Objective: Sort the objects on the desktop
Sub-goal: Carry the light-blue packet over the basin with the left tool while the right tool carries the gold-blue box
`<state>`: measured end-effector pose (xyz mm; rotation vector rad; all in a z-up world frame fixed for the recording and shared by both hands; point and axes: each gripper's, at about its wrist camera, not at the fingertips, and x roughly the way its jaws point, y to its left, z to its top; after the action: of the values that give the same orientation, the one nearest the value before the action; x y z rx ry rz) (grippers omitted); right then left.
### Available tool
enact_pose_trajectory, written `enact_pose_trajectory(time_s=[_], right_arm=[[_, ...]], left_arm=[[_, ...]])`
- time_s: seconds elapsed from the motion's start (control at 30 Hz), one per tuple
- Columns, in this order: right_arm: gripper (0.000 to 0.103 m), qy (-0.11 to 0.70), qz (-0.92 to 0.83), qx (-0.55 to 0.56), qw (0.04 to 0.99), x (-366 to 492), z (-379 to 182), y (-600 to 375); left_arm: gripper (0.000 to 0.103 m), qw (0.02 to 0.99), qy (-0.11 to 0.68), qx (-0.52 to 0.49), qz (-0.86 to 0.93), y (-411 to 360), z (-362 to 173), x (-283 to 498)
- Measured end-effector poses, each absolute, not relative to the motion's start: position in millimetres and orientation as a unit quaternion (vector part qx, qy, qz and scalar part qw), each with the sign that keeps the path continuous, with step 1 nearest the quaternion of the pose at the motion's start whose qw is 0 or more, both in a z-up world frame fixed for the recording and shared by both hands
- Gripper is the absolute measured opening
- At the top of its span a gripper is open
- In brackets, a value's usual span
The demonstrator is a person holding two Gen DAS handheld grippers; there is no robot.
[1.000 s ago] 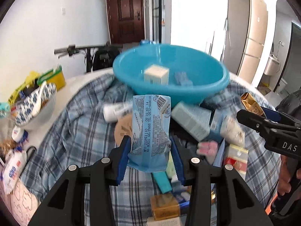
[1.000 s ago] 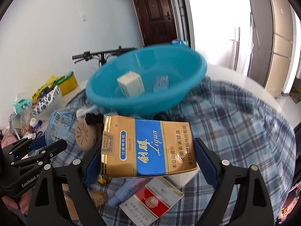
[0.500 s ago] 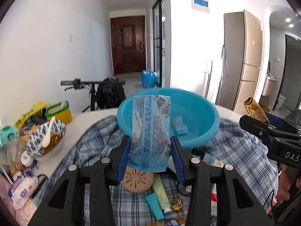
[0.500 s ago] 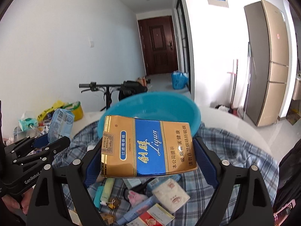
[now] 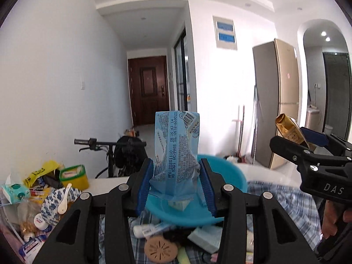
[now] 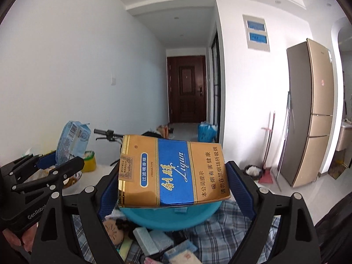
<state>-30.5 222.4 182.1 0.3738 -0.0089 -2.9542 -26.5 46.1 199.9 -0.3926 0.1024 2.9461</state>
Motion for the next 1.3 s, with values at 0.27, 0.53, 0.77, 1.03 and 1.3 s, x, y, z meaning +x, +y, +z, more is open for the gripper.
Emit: enact_pose_trajectory(time_s=[0.27,0.53,0.77,1.03,1.3], right_arm=[[0.087,-0.017,-0.992,0.077,0.098,-35,210,222],[0.087,-0.033,-0.993,0.035,0.110,-39,228,223],[0.087,-0.036,-0.994,0.014,0.105,-49,231,225],[0.087,-0.048,-0.995,-0.002,0.091,-54,229,229],[0.087,-0.061,-0.994,0.001,0.092,-59,224,232]], left_arm=[[0.045,0.088,0.029,-0.096,0.991,48,225,-28],[0.045,0.092,0.003,-0.074,0.993,40,233,-41],[0.045,0.076,0.016,-0.051,0.996,45,238,-64],[0.045,0.097,-0.009,-0.022,0.995,36,247,-71],[0.045,0.091,-0.006,-0.007,0.996,33,248,-67]])
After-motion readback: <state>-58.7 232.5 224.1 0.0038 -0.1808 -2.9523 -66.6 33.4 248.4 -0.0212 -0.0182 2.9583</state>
